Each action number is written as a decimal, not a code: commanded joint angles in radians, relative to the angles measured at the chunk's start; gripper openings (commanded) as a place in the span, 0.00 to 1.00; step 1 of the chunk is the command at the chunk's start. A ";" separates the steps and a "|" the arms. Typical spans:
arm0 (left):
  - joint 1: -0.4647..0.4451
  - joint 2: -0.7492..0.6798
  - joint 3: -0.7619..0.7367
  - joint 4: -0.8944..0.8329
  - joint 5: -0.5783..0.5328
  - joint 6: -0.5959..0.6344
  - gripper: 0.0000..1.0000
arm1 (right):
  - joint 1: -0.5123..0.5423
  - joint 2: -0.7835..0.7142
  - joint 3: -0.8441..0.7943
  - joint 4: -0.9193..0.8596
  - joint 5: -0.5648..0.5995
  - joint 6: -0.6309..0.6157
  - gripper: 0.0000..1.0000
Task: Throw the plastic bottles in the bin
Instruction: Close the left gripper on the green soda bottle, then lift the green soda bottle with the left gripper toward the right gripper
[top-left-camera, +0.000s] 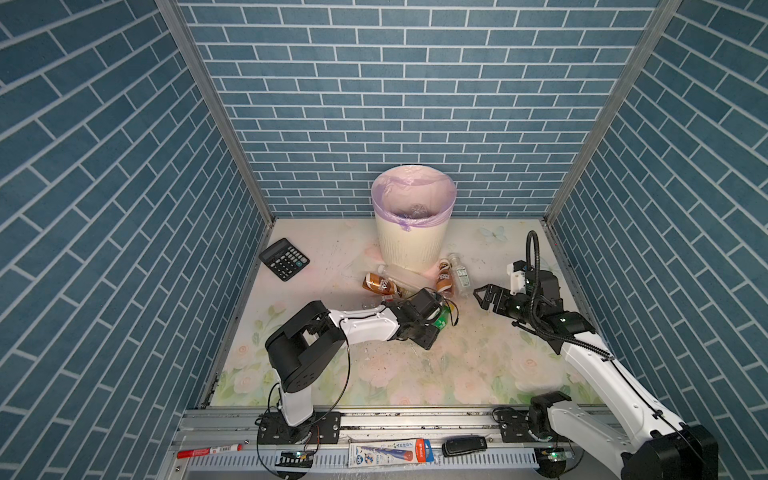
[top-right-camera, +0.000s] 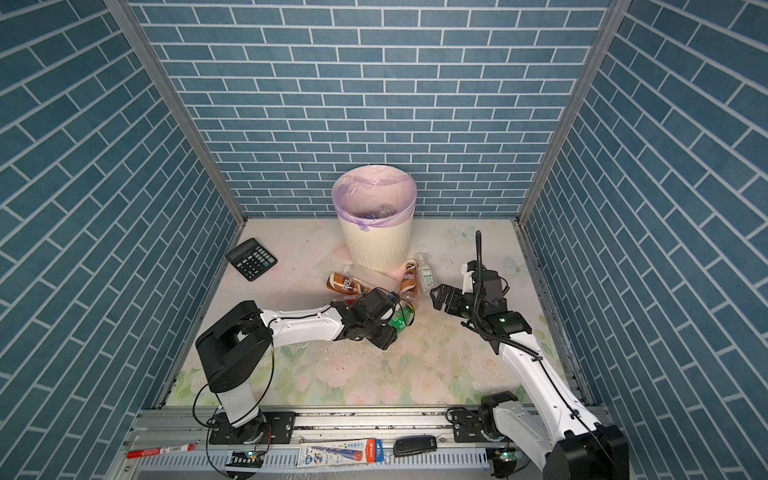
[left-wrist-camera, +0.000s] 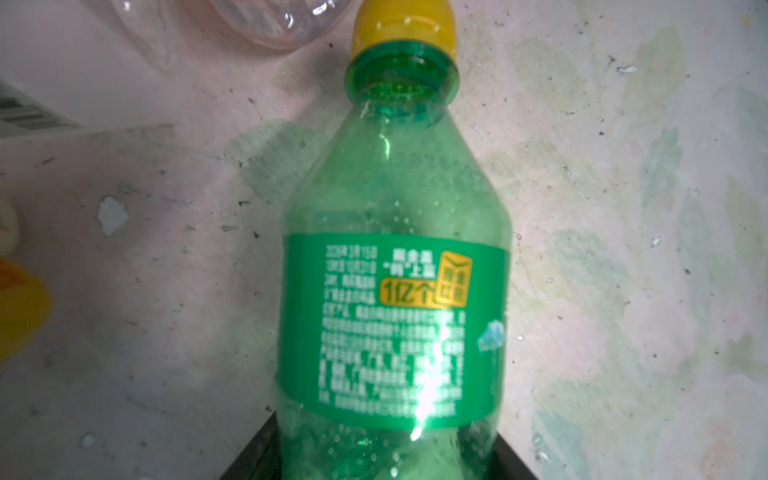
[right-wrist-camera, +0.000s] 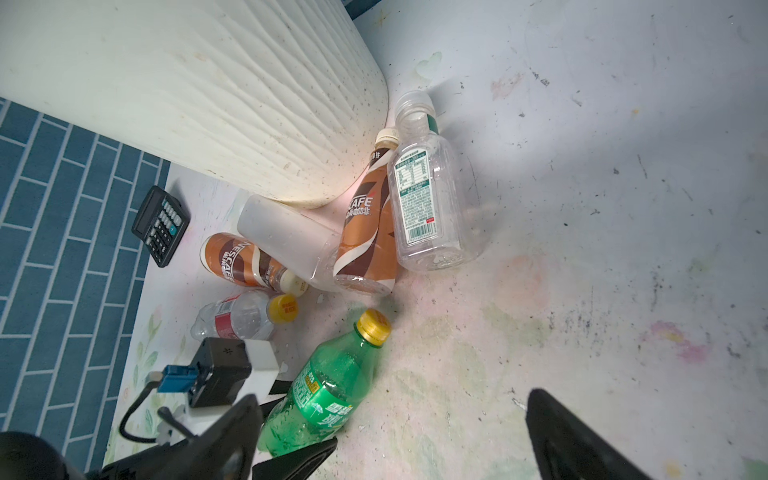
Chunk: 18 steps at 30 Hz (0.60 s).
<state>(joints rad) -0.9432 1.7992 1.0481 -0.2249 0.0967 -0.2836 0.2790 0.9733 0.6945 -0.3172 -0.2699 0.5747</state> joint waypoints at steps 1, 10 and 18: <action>-0.006 -0.051 -0.011 0.006 -0.008 0.029 0.60 | -0.009 0.004 -0.013 0.022 -0.008 0.035 0.99; -0.008 -0.136 -0.003 0.014 -0.012 0.052 0.59 | -0.022 0.004 -0.008 0.052 -0.054 0.090 0.99; -0.008 -0.172 0.055 0.054 -0.036 0.055 0.59 | -0.024 0.028 0.041 0.131 -0.114 0.186 0.97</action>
<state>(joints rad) -0.9451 1.6482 1.0687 -0.2070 0.0731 -0.2394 0.2596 0.9863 0.6964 -0.2470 -0.3443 0.6876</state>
